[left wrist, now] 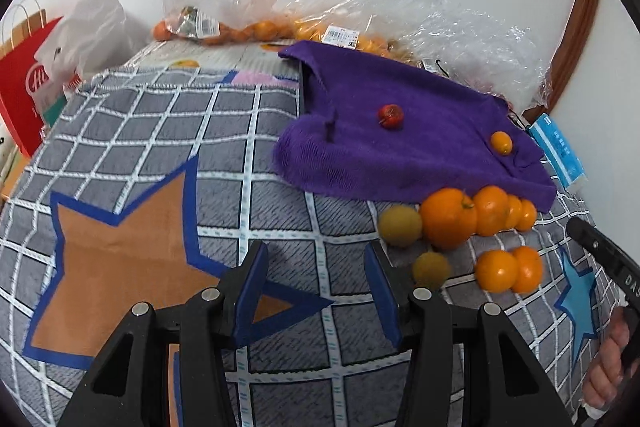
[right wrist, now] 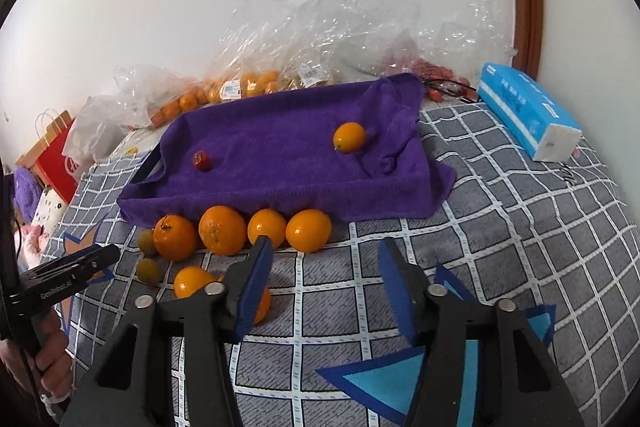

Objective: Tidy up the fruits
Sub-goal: 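Open both grippers to release the fruits on the towel and withdraw, then grasp another large orange beside the towel with the right gripper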

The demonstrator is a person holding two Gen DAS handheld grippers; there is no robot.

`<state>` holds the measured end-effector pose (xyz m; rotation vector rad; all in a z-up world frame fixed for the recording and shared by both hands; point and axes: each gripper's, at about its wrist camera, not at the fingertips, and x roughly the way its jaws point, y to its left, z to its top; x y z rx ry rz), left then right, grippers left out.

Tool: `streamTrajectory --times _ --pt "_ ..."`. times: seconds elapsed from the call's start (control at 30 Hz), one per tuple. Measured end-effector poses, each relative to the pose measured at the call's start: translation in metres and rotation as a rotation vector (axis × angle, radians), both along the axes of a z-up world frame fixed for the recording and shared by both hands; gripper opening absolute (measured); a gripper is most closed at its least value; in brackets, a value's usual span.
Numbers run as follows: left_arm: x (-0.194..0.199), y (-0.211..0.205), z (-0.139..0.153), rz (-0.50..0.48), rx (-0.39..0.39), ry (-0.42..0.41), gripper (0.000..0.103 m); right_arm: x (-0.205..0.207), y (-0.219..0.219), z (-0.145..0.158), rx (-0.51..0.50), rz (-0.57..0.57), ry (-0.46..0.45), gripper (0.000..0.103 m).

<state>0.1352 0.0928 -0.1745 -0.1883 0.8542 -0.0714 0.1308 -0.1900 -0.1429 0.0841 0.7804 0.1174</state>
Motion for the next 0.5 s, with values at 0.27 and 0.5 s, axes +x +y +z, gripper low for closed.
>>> streamTrajectory --times 0.27,0.5 --pt "-0.002 0.012 -0.003 -0.019 -0.107 -0.019 0.052 0.029 0.016 -0.014 -0.033 0.048 0.035 0.041" --pt "-0.001 0.008 -0.004 -0.032 -0.101 -0.018 0.056 0.056 0.009 -0.028 0.022 0.038 0.086 0.04"
